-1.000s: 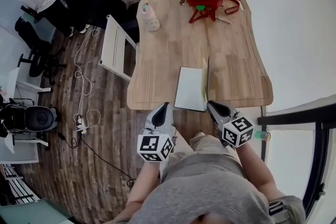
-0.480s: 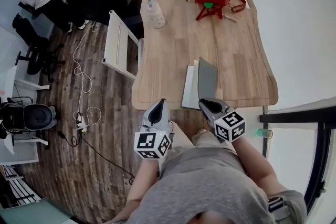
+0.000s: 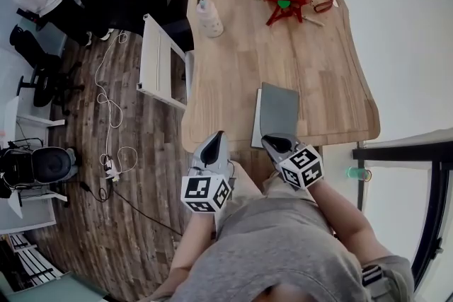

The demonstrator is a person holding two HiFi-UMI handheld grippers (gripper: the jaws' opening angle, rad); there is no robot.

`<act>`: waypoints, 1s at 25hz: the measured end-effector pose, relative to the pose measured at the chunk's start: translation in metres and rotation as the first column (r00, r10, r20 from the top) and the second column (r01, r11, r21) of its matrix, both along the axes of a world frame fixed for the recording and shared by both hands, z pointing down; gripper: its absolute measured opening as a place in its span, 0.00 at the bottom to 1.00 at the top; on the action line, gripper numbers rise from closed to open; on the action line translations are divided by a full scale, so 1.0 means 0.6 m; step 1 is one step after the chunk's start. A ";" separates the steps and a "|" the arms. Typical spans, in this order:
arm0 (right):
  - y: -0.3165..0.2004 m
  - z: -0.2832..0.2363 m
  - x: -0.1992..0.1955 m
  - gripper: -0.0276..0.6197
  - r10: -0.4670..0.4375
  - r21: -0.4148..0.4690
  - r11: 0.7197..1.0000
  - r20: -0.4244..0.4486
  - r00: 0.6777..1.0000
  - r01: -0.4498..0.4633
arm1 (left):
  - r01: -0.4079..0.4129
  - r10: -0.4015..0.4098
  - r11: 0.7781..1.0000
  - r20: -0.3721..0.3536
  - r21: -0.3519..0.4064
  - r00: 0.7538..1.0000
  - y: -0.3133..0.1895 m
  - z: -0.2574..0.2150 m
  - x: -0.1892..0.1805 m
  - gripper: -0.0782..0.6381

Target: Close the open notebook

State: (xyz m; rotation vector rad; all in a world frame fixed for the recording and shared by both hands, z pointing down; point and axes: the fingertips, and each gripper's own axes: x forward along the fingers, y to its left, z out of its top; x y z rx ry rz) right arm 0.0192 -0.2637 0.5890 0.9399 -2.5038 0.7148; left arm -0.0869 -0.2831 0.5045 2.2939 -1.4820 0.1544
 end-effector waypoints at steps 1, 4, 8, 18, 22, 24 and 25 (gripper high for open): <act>-0.001 0.007 -0.005 0.08 -0.006 -0.006 1.000 -0.011 1.000 0.006 | -0.006 0.006 1.000 0.000 -0.002 1.000 -0.003 0.001 -0.001 0.11; -0.005 0.028 -0.021 0.08 -0.026 -0.023 0.999 -0.047 0.999 0.025 | -0.017 0.017 1.000 -0.001 -0.008 1.000 -0.011 0.007 -0.005 0.11; -0.007 0.054 -0.034 0.08 -0.044 -0.046 0.998 -0.084 0.995 0.040 | -0.027 0.026 1.000 -0.004 -0.017 1.000 -0.020 0.013 -0.010 0.11; -0.011 0.106 -0.061 0.10 -0.081 -0.110 0.992 -0.151 0.985 0.065 | -0.038 0.038 0.998 -0.005 -0.040 0.999 -0.029 0.028 -0.022 0.11; -0.010 0.118 -0.066 0.11 -0.090 -0.130 0.989 -0.171 0.981 0.068 | -0.038 0.038 0.998 -0.007 -0.039 0.999 -0.033 0.029 -0.023 0.11; -0.009 0.122 -0.067 0.11 -0.094 -0.137 0.988 -0.181 0.979 0.070 | -0.037 0.037 0.999 -0.009 -0.038 0.999 -0.034 0.028 -0.024 0.11; -0.009 0.124 -0.068 0.11 -0.096 -0.140 0.988 -0.186 0.978 0.071 | -0.036 0.035 0.999 -0.010 -0.038 0.999 -0.035 0.029 -0.024 0.11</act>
